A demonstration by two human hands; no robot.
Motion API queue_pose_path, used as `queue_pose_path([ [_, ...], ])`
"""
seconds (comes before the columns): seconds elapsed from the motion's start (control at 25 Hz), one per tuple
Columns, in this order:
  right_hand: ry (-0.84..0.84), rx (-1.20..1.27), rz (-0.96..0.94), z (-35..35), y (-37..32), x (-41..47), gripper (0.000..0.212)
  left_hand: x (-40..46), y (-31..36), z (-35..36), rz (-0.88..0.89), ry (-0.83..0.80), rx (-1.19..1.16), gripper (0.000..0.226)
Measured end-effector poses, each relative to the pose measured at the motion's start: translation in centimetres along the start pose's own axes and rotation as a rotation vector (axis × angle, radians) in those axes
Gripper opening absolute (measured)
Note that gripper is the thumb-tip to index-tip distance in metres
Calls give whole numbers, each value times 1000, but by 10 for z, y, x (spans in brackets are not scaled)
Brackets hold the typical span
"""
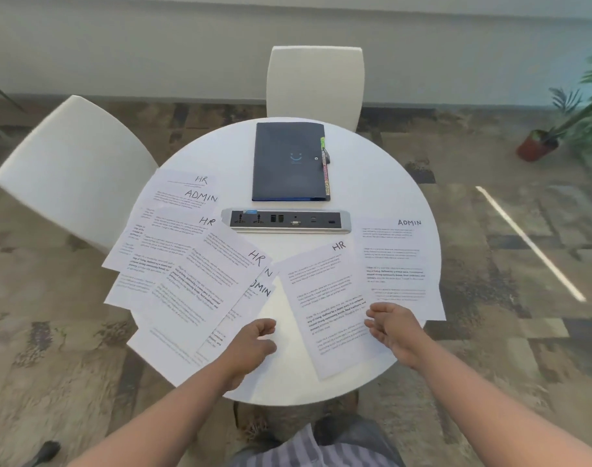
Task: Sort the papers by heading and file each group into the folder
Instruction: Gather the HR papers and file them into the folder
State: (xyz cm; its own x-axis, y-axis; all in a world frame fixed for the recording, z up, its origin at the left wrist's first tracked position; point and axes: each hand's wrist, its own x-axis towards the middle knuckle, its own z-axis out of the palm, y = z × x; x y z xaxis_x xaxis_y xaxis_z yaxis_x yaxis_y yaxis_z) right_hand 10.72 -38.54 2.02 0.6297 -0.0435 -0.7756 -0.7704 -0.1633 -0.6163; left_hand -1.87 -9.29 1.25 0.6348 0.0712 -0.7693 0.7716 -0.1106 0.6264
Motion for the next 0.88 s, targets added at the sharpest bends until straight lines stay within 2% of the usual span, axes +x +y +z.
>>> queue_pose_path([
  [0.08,27,-79,20,-15,8,8,29,1,-1,19,69,-34,329,62],
  [0.2,-11,-288,25,-36,16,17,46,10,-3,50,144,-65,654,71],
  [0.28,-47,-392,-15,-48,18,21,57,16,-3,68,133,-80,797,77],
  [0.44,-107,-521,-57,-61,22,32,66,25,-2,93,29,-94,1084,81],
  [0.68,-223,-501,7,-57,18,44,71,32,20,97,-98,-175,1234,78],
  [0.88,-325,-408,16,-46,20,42,50,32,26,94,-129,-222,1251,78],
])
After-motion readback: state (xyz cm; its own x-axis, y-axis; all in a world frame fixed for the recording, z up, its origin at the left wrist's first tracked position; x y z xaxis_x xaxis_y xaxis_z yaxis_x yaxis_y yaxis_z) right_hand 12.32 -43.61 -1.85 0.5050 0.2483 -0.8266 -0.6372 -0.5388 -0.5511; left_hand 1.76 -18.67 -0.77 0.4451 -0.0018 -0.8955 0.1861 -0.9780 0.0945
